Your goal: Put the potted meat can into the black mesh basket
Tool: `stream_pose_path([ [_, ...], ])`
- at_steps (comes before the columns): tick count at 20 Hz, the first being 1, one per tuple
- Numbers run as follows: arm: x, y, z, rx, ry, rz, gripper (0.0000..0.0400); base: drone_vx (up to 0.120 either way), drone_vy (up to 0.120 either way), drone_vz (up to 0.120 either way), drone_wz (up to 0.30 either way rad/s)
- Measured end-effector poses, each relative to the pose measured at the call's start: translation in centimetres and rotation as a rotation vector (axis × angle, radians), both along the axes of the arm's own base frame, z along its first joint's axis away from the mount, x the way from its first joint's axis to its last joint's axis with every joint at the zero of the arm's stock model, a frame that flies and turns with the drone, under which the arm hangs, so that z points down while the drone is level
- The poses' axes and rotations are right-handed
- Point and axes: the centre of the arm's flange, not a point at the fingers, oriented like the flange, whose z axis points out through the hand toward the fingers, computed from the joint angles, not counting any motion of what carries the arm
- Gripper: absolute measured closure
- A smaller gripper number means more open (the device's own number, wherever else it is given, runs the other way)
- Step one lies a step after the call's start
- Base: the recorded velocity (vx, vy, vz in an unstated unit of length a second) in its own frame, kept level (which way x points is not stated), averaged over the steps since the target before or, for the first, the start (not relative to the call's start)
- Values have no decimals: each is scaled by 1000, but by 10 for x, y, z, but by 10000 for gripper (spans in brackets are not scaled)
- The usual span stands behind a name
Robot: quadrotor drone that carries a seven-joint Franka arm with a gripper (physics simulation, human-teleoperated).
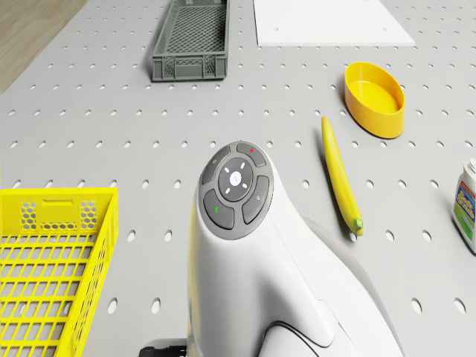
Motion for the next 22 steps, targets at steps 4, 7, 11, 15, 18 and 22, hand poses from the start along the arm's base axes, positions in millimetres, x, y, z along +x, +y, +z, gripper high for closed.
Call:
stream_pose_path([
  [4, 0, 0, 0, 0, 0, 0, 114, 120, 120, 0, 0],
  [7, 0, 0, 0, 0, 0, 0, 114, 120, 120, 0, 0],
  [11, 0, 0, 0, 0, 0, 0, 114, 120, 120, 0, 0],
  [15, 0, 0, 0, 0, 0, 0, 114, 120, 120, 0, 0],
  [18, 0, 0, 0, 0, 0, 0, 114, 120, 93, 0, 0],
  [22, 0, 0, 0, 0, 0, 0, 114, 120, 120, 0, 0],
])
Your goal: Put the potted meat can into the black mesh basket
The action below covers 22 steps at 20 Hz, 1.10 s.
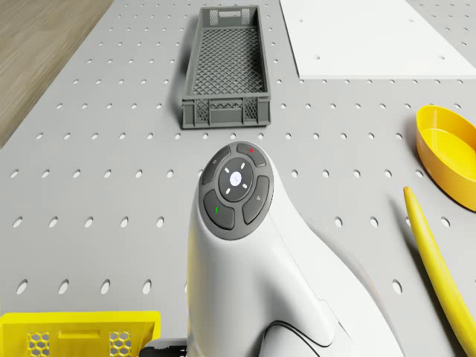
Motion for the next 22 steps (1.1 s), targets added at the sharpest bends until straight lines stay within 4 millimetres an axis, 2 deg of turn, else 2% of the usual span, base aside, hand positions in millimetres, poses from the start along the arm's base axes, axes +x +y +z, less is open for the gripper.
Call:
stream_pose_path([
  [3, 0, 0, 0, 0, 0, 0, 114, 120, 107, 0, 0],
  [22, 0, 0, 0, 0, 0, 0, 114, 120, 0, 0, 0],
])
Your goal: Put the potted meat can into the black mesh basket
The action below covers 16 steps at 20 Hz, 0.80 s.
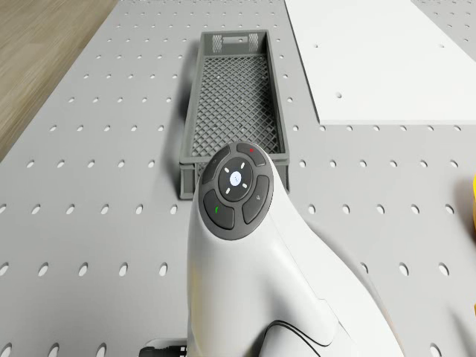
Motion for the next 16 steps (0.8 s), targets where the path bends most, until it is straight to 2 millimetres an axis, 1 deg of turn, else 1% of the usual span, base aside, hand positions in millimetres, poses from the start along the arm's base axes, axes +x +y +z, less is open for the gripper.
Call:
stream_pose_path([
  [11, 0, 0, 0, 0, 0, 0, 114, 120, 0, 0, 0],
  [16, 0, 0, 0, 0, 0, 0, 114, 120, 104, 0, 0],
])
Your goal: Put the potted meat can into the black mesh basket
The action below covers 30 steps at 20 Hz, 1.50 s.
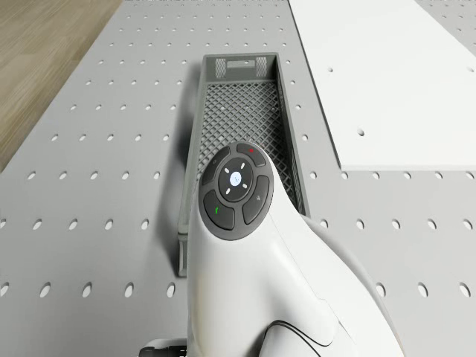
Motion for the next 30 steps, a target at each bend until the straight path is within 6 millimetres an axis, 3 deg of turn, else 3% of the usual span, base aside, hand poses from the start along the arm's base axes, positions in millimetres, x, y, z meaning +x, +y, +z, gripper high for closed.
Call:
stream_pose_path([
  [30, 0, 0, 0, 0, 0, 0, 114, 120, 0, 0, 0],
])
